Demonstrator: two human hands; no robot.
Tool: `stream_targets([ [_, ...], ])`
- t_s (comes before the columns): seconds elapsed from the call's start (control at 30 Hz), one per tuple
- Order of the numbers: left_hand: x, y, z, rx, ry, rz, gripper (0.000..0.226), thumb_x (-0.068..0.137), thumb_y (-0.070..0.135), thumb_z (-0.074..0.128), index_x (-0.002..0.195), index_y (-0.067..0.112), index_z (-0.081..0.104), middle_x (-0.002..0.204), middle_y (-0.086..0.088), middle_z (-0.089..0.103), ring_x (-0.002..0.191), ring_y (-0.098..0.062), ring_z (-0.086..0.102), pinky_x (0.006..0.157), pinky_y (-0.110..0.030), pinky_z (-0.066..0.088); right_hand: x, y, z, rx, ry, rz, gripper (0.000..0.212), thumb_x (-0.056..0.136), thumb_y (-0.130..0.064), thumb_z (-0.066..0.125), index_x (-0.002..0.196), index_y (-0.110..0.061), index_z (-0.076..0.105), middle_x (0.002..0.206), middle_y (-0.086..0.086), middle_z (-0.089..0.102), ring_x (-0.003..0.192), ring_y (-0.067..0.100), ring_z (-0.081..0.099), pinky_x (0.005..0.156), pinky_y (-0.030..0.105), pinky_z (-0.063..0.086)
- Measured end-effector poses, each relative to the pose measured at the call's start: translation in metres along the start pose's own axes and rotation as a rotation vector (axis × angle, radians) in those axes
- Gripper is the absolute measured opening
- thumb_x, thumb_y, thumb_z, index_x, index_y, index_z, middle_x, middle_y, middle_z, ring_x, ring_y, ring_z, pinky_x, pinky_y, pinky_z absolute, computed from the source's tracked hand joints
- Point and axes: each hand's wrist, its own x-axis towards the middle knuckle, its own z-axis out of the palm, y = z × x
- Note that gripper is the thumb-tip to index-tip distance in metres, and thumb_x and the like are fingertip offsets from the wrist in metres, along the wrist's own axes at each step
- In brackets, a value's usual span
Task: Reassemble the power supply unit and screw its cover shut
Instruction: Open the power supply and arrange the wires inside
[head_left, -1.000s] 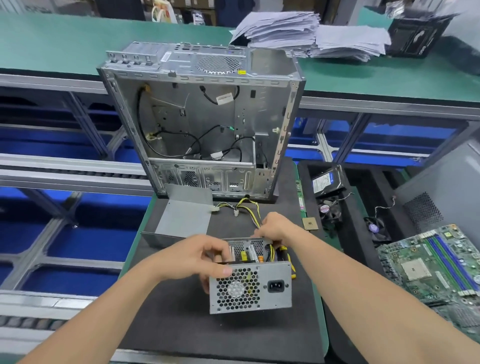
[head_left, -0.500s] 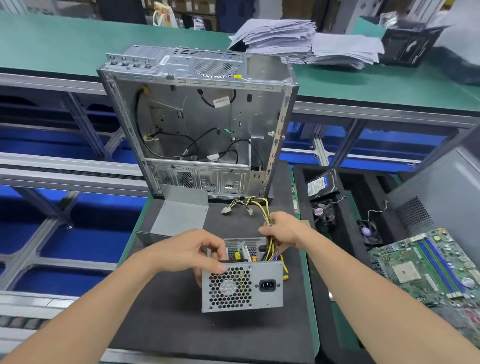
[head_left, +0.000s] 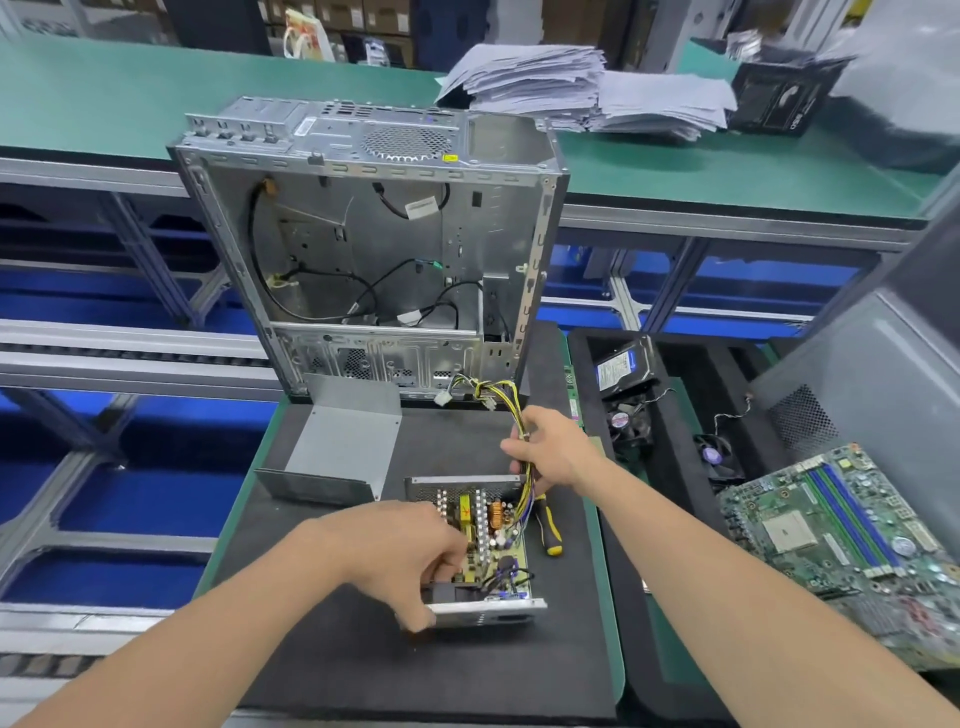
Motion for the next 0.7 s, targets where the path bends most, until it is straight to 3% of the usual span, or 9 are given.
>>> stream_targets([
  [0.1, 0.007, -0.003, -0.011, -0.121, 0.144, -0.029, 0.048, 0.068, 0.079, 0.069, 0.085, 0.034, 0.062, 0.075, 0.020, 0.065, 0.070, 0.001, 0.060, 0.063, -0.032, 0.054, -0.003, -0.003, -0.006, 0.014, -0.047, 0.010, 0.016, 0.101, -0.025, 0.068, 0.101, -0.013, 0.057, 0.086, 0.011, 0.078, 0.059, 0.015, 0.066, 0.060, 0.043, 0.064],
  [0.17, 0.022, -0.002, -0.019, -0.117, 0.399, -0.015, 0.037, 0.085, 0.072, 0.060, 0.093, 0.036, 0.062, 0.088, 0.019, 0.065, 0.083, 0.000, 0.060, 0.074, -0.033, 0.054, -0.007, -0.006, -0.009, 0.019, -0.058, 0.014, 0.019, 0.101, -0.025, 0.068, 0.103, -0.010, 0.057, 0.087, 0.011, 0.076, 0.064, 0.020, 0.067, 0.064, 0.046, 0.065],
  [0.23, 0.044, -0.001, -0.020, -0.094, 0.546, -0.037, 0.025, 0.097, 0.055, 0.057, 0.112, 0.035, 0.060, 0.107, 0.016, 0.062, 0.103, -0.007, 0.059, 0.087, -0.035, 0.051, -0.011, -0.010, -0.014, -0.040, -0.049, 0.000, 0.019, 0.100, -0.026, 0.070, 0.099, -0.011, 0.058, 0.084, 0.009, 0.069, 0.064, 0.022, 0.064, 0.066, 0.041, 0.062],
  [0.3, 0.064, -0.003, -0.016, -0.105, 0.512, -0.075, 0.027, 0.102, 0.045, 0.055, 0.124, 0.028, 0.058, 0.118, 0.008, 0.062, 0.111, -0.014, 0.058, 0.091, -0.038, 0.050, -0.016, -0.013, -0.021, -0.174, -0.009, -0.007, 0.020, 0.099, -0.029, 0.071, 0.098, -0.011, 0.062, 0.085, 0.008, 0.068, 0.068, 0.023, 0.063, 0.069, 0.040, 0.058],
  [0.4, 0.079, -0.008, -0.006, -0.210, 0.485, -0.072, 0.014, 0.105, 0.030, 0.055, 0.114, 0.023, 0.062, 0.108, 0.004, 0.068, 0.104, -0.019, 0.062, 0.088, -0.041, 0.050, -0.025, -0.015, -0.029, -0.213, -0.025, 0.014, 0.022, 0.099, -0.023, 0.071, 0.104, -0.003, 0.064, 0.088, 0.017, 0.078, 0.070, 0.027, 0.070, 0.071, 0.039, 0.061],
  [0.53, 0.080, -0.016, 0.002, -0.301, 0.555, -0.047, 0.011, 0.103, 0.027, 0.060, 0.108, 0.025, 0.068, 0.099, 0.011, 0.072, 0.090, -0.008, 0.060, 0.082, -0.033, 0.050, -0.037, -0.018, -0.032, -0.174, -0.142, -0.008, 0.012, 0.094, -0.007, 0.072, 0.097, 0.000, 0.062, 0.075, 0.021, 0.076, 0.073, 0.035, 0.078, 0.075, 0.045, 0.066],
  [0.6, 0.080, -0.016, 0.001, -0.317, 0.576, -0.032, 0.009, 0.101, 0.026, 0.062, 0.105, 0.024, 0.070, 0.093, 0.013, 0.070, 0.084, -0.004, 0.056, 0.076, -0.028, 0.044, -0.040, -0.025, -0.031, -0.240, -0.192, -0.077, 0.015, 0.088, -0.006, 0.074, 0.095, -0.003, 0.061, 0.073, 0.015, 0.077, 0.072, 0.032, 0.079, 0.079, 0.049, 0.065],
  [0.7, 0.078, -0.013, -0.001, -0.344, 0.603, -0.070, 0.013, 0.097, 0.030, 0.067, 0.103, 0.022, 0.074, 0.094, 0.010, 0.068, 0.090, -0.010, 0.060, 0.074, -0.016, 0.039, -0.037, -0.039, -0.021, -0.398, -0.231, -0.236, 0.018, 0.083, -0.009, 0.079, 0.091, -0.007, 0.062, 0.066, -0.003, 0.075, 0.064, 0.016, 0.077, 0.076, 0.042, 0.065],
])
